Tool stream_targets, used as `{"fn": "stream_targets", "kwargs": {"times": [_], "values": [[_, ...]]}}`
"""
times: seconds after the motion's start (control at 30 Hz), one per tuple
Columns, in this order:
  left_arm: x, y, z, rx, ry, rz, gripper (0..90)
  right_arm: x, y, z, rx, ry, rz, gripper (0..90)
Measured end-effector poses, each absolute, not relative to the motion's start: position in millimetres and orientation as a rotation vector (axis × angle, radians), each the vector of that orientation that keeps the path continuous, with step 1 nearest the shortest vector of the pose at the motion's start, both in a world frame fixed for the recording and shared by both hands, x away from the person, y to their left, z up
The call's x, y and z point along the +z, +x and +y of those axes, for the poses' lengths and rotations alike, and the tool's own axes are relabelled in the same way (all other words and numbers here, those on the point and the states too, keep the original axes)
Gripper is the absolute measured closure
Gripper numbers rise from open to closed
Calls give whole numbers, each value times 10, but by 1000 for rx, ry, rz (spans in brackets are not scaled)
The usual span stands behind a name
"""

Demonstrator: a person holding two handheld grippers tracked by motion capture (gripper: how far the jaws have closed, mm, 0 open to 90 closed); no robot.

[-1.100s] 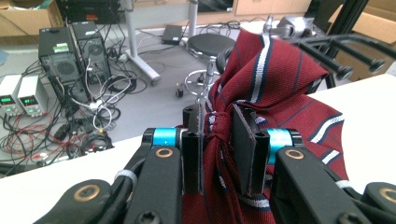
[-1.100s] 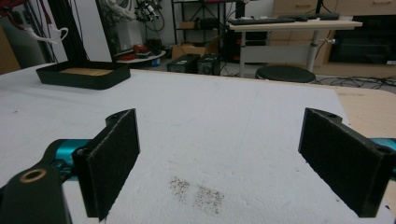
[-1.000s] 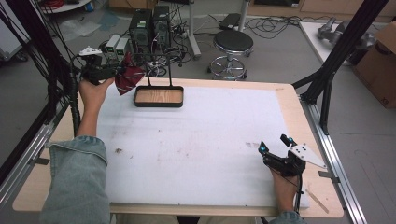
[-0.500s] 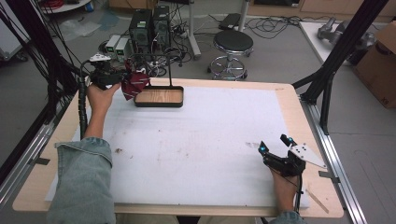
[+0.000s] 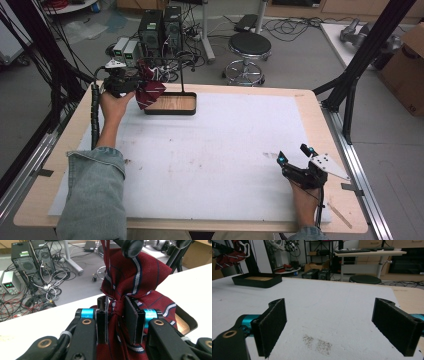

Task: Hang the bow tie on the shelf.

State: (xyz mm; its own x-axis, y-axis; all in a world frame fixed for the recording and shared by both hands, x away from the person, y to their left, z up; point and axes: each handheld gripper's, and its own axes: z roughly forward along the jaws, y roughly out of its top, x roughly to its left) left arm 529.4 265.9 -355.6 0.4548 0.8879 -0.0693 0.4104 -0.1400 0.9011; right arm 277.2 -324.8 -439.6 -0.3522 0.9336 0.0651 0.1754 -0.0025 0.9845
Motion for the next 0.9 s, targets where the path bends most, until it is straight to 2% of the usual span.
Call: {"fn": "stream_targets", "kwargs": {"times": [0.37, 0.9], "values": [[-3544, 5280, 2695, 620, 1753, 1111, 661, -4398, 2775, -3249, 1414, 1171, 1594, 116], [-3424, 5130, 2776, 653, 1733, 1093, 499, -4396, 2771, -3248, 1417, 1172, 1592, 117]]}}
